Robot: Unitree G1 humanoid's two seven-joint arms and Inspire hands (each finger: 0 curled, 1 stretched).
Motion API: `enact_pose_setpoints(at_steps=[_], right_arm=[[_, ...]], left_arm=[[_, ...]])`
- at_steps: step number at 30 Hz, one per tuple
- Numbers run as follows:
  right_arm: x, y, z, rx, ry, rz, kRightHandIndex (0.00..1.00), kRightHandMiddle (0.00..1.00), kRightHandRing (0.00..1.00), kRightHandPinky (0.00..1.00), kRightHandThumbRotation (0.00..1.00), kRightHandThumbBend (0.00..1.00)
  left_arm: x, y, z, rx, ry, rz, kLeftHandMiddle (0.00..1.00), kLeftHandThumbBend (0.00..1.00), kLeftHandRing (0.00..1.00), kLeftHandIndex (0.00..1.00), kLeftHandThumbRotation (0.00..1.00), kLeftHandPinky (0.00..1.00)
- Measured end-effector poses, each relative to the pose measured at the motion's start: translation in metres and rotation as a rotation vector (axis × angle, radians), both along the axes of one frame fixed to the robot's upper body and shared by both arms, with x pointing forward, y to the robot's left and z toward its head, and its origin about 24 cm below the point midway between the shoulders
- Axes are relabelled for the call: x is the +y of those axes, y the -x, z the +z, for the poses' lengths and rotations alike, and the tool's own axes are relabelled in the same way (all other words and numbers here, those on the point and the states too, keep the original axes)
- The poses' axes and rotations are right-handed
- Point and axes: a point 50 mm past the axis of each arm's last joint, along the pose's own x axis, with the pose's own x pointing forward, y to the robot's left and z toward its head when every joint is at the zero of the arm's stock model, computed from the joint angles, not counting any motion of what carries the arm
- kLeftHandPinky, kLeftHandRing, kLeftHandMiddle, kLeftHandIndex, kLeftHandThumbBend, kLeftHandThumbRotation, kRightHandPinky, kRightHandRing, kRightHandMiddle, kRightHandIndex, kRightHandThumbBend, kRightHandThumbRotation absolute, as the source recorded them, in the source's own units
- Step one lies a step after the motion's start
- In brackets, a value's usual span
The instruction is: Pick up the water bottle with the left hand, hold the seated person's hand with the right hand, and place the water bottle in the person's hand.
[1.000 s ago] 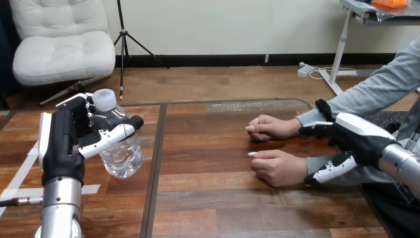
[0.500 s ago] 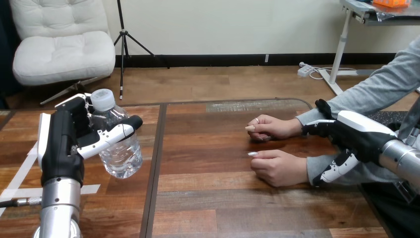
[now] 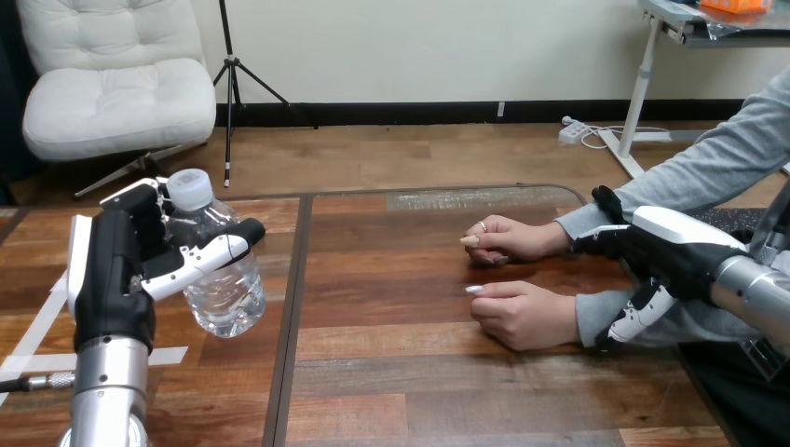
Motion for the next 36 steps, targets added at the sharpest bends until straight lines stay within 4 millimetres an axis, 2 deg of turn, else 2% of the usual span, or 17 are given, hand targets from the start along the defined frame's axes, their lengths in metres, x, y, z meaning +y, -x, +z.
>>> enact_pose_setpoints(at_steps=[10, 36], right_arm=[[-0.001, -0.002, -0.001, 0.021, 0.045, -0.003, 0.84, 0.84, 0.79, 0.65, 0.11, 1.00], [-0.001, 0.001, -0.011, 0.055, 0.153, 0.015, 0.80, 0.82, 0.79, 0.64, 0.15, 1.00]], left_arm=[[0.002, 0.003, 0.000, 0.001, -0.002, 0.007, 0.39, 0.71, 0.33, 0.39, 0.00, 0.28], [0.002, 0.004, 0.000, -0.001, -0.002, 0.003, 0.39, 0.71, 0.33, 0.39, 0.00, 0.28]])
